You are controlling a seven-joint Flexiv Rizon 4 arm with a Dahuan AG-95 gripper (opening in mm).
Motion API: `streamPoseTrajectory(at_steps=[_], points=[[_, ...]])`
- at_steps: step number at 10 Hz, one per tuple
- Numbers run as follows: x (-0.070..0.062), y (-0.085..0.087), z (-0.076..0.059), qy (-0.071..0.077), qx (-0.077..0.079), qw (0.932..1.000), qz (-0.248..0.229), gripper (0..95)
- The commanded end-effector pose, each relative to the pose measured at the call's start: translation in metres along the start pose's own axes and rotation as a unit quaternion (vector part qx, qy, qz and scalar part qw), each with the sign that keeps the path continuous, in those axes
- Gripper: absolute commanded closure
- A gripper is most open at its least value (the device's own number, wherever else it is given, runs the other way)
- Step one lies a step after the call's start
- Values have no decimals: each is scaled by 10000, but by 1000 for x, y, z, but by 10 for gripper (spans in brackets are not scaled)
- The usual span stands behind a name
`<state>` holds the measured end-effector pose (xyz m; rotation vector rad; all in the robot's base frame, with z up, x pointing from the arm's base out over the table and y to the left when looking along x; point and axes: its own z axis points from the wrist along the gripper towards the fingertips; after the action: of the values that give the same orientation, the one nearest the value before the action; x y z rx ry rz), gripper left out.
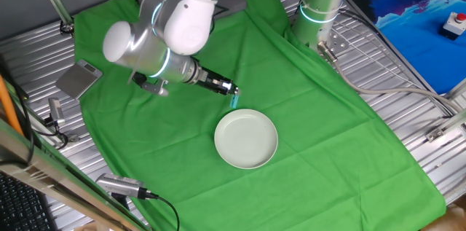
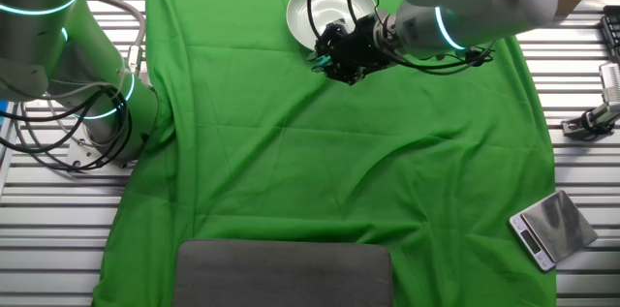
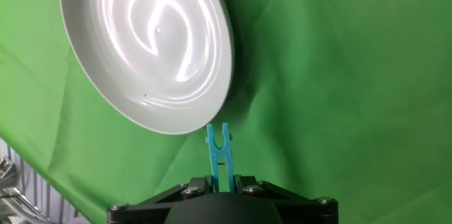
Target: Use a clamp
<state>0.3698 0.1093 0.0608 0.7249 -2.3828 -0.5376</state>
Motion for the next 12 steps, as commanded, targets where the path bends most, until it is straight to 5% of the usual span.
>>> streamPoseTrajectory(at_steps=[1, 12], points=[[-1, 3, 3, -8, 2, 10000, 25, 950], [-3, 7, 8, -1, 86, 9999, 122, 950]])
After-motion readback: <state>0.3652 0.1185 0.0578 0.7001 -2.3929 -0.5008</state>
